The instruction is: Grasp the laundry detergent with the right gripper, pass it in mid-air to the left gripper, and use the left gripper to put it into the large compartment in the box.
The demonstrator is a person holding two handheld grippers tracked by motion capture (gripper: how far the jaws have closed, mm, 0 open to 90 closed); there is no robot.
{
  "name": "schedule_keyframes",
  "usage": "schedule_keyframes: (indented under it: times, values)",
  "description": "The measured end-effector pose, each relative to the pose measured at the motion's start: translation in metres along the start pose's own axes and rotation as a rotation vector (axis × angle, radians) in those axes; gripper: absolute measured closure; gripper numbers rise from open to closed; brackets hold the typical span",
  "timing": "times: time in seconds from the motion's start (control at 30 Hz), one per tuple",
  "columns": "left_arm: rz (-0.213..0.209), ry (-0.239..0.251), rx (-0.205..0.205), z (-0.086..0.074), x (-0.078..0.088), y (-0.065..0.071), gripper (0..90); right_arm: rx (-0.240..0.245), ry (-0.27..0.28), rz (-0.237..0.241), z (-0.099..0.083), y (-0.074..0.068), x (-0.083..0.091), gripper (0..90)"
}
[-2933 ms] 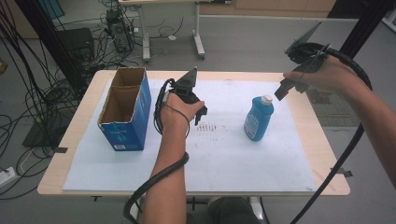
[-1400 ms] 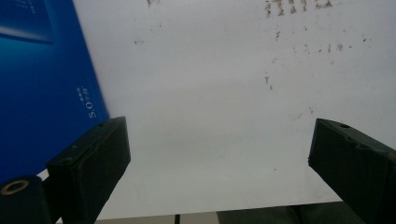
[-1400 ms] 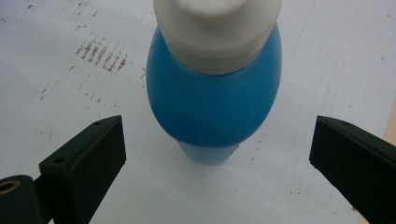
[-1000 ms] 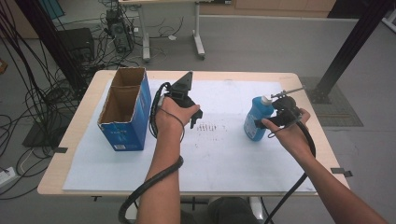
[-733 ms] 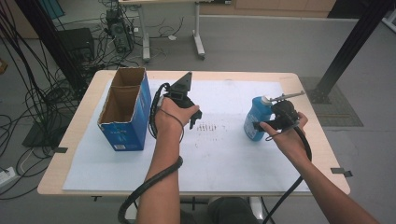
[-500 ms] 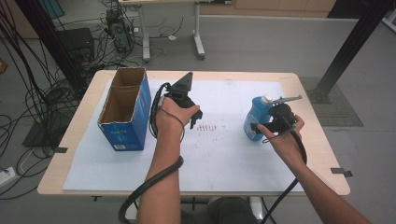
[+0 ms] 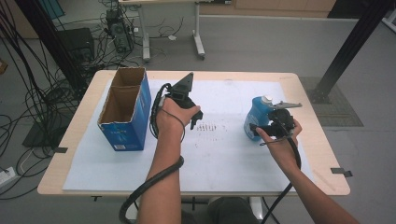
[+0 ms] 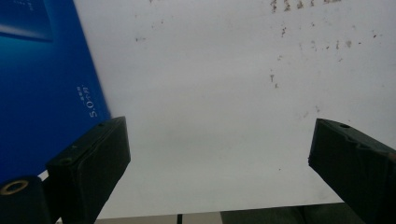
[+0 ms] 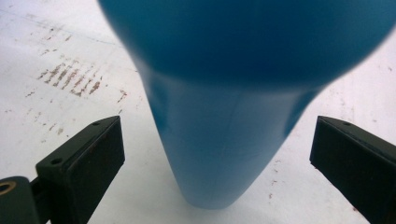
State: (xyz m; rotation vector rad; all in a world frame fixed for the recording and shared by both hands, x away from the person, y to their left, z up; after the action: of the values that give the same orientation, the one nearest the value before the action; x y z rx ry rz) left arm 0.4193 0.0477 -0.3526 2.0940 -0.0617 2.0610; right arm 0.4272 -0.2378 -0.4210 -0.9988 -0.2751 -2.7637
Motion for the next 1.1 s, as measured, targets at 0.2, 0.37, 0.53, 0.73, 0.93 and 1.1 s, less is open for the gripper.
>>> schedule_keyframes:
  times: [0.2,0.37,0.53,0.73,0.93,1.1]
  values:
    - [0.003,0.000,-0.003,0.0003,0.0009,0.0000,6.0,-0.002,0.022,-0.008,0.0003,-0.0021,-0.0031,2.5]
    - [0.003,0.002,-0.002,0.0003,0.0013,-0.0006,5.9,0.004,0.031,-0.015,0.0011,-0.0040,-0.0049,2.5]
    - [0.001,0.003,-0.002,0.0003,0.0011,-0.0005,6.0,-0.001,0.043,-0.020,0.0010,-0.0048,-0.0066,2.2]
    - [-0.002,0.004,-0.005,0.0013,0.0016,0.0004,5.9,0.004,0.046,-0.021,0.0028,-0.0056,-0.0072,2.0]
    - [0.001,0.003,-0.008,0.0018,0.0010,0.0006,5.9,0.005,0.043,-0.011,0.0028,-0.0065,-0.0080,2.2]
    - [0.002,0.003,-0.011,0.0022,0.0006,0.0006,6.0,0.011,0.049,-0.014,0.0037,-0.0051,-0.0075,2.1]
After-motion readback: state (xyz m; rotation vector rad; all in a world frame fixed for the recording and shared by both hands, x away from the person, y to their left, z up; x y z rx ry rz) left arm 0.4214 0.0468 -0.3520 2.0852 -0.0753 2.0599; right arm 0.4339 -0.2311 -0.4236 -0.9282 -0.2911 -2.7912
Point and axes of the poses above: each handheld gripper's, and its own axes: x roughly backward along the jaws, z roughly out of its top, y roughly to its right, the point moved 7 cm from there along -x, roughly forward along the jaws, and after that the axes turned 11 degrees about -z, right-handed, at the moved point
